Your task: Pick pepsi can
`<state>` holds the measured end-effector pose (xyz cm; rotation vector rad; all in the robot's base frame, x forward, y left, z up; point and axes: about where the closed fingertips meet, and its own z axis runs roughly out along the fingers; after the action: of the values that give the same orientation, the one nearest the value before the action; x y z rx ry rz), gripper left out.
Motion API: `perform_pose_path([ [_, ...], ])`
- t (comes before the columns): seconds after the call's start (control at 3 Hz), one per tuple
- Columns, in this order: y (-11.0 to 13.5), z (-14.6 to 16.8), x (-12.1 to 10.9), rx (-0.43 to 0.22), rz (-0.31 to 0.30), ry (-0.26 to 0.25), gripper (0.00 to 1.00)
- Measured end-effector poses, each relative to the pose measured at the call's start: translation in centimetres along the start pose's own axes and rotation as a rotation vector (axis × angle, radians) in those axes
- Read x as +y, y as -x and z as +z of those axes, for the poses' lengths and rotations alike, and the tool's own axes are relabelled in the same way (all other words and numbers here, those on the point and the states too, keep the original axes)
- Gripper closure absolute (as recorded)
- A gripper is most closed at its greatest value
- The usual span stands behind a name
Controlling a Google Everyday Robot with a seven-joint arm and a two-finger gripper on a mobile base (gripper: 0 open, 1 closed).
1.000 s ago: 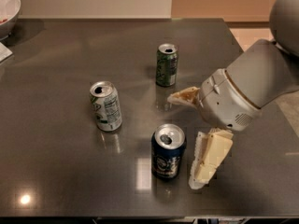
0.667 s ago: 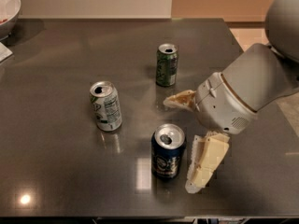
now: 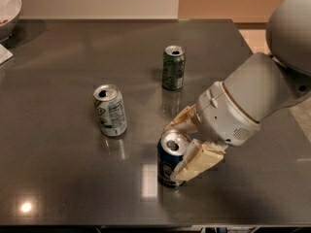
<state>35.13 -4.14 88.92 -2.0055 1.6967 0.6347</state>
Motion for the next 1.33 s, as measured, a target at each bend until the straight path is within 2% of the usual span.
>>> perform_pose_path([
  [0.67,0.6,-1.1,-0.1,0.005,0.000,-0.008,0.86],
  [1.0,1.2,-3.8,-0.6,0.021,-0.010,-0.038,1.00],
  [1.33,2.1,-6.7,-1.1,0.029,-0.022,-0.062,1.00],
])
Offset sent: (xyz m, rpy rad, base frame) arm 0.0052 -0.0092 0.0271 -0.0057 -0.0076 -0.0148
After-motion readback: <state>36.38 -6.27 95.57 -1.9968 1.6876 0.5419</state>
